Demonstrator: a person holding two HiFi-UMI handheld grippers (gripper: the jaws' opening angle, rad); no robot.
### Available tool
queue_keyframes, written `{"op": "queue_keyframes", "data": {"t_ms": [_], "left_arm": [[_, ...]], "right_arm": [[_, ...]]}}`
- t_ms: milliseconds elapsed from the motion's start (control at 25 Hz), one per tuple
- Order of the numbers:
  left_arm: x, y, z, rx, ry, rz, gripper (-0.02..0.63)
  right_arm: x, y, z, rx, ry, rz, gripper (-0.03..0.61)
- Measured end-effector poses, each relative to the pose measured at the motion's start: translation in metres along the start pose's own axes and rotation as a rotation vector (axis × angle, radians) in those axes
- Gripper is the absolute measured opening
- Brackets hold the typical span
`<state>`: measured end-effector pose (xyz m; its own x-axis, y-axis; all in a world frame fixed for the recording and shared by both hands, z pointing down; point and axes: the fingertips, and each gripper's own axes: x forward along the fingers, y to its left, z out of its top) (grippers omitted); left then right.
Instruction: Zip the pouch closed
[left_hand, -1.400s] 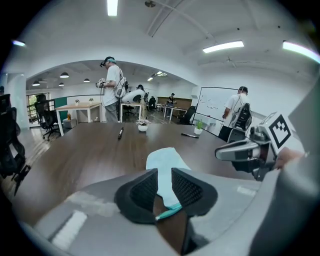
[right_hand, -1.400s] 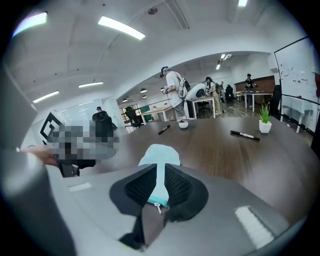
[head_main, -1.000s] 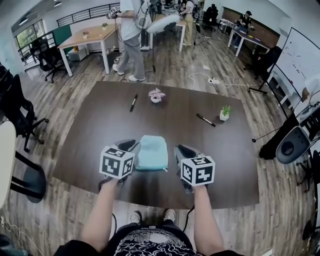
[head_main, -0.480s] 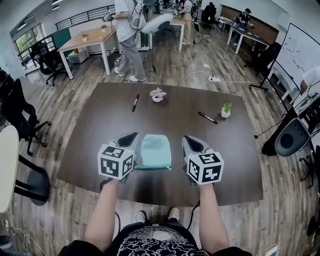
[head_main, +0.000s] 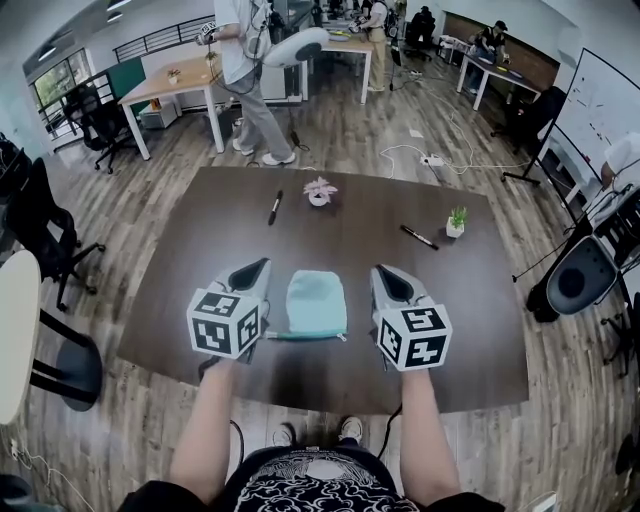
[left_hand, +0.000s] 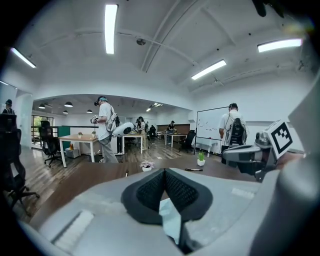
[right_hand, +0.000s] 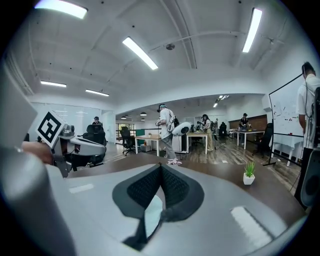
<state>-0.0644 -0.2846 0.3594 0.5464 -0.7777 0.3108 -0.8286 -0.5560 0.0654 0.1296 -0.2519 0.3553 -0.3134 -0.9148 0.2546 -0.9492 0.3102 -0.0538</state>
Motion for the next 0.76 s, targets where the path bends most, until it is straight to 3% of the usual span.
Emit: {"op": "queue_keyframes", "data": {"t_ms": [760], "left_arm": [[-0.0027, -0.0019, -0.0041, -0.012, 0.004, -0.001, 0.005]], "right_arm": [[-0.0099, -0.0071, -0.0006, 0.007, -0.006, -0.019, -0.001]]}}
